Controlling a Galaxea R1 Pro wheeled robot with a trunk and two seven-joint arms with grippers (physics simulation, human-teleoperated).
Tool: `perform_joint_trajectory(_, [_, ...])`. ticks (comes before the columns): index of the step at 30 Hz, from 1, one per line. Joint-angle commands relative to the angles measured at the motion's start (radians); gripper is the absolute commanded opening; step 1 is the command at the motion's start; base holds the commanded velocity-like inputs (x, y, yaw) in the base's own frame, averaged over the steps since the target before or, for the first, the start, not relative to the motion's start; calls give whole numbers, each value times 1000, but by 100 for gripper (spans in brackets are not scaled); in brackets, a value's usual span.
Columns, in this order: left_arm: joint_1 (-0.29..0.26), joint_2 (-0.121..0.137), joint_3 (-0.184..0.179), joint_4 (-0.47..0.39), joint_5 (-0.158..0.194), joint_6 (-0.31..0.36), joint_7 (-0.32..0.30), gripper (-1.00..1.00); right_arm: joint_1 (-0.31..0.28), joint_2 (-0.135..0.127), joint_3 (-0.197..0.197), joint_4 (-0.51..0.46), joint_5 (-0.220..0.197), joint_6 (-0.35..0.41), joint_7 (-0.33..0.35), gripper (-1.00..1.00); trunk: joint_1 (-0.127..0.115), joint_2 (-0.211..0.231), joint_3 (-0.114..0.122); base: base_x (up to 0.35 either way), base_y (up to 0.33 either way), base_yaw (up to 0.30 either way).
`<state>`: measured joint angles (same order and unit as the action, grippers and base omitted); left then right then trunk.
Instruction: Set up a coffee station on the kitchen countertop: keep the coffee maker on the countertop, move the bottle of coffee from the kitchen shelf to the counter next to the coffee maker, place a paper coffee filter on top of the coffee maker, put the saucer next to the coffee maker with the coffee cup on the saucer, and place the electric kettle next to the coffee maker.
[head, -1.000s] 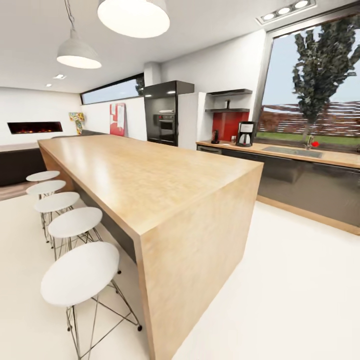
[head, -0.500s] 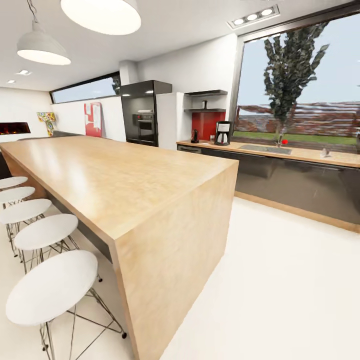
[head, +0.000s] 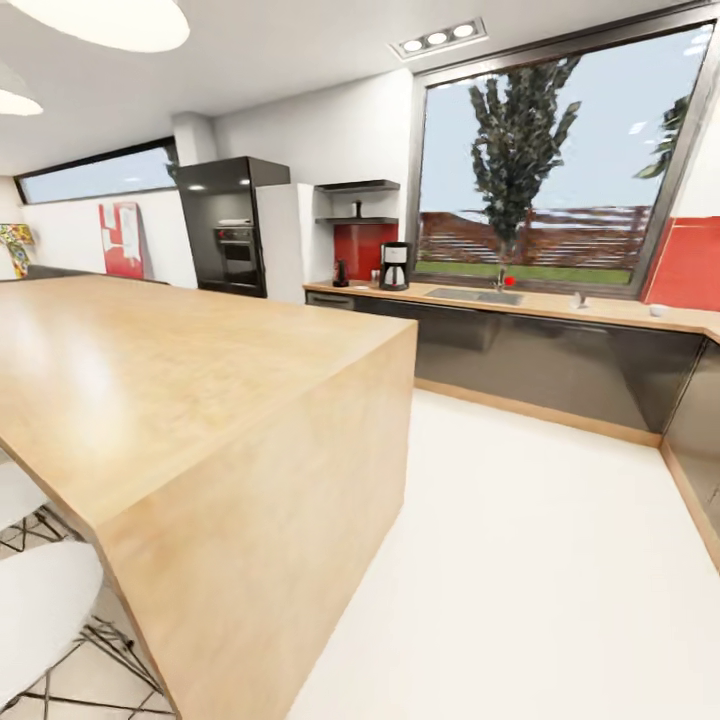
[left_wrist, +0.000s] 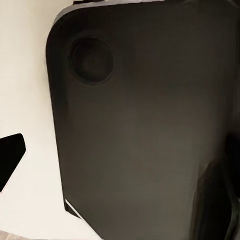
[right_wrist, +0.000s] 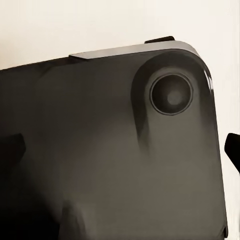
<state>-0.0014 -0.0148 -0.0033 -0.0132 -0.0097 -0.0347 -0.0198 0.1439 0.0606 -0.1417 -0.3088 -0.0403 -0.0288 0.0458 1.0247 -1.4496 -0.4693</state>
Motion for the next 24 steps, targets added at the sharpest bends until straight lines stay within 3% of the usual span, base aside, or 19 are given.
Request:
perform_joint_trajectory(1, [0,0,0,0,-1,-9,-2,100,0,1,-6,-1,-4,-2,5,100,0,0,-1,179,-235,-265])
perform_joint_trajectory(15, [-3,7,2,-1,-1,-34,-2,100,0,-4,-8,-2,-11,-3,5,100,0,0,-1,233,-204,-265])
perform_joint_trajectory(24, [-10,21,4,-1,0,-37,-1,100,0,-11,-98,-20,-12,-3,5,100,0,0,-1,275,-189,-266])
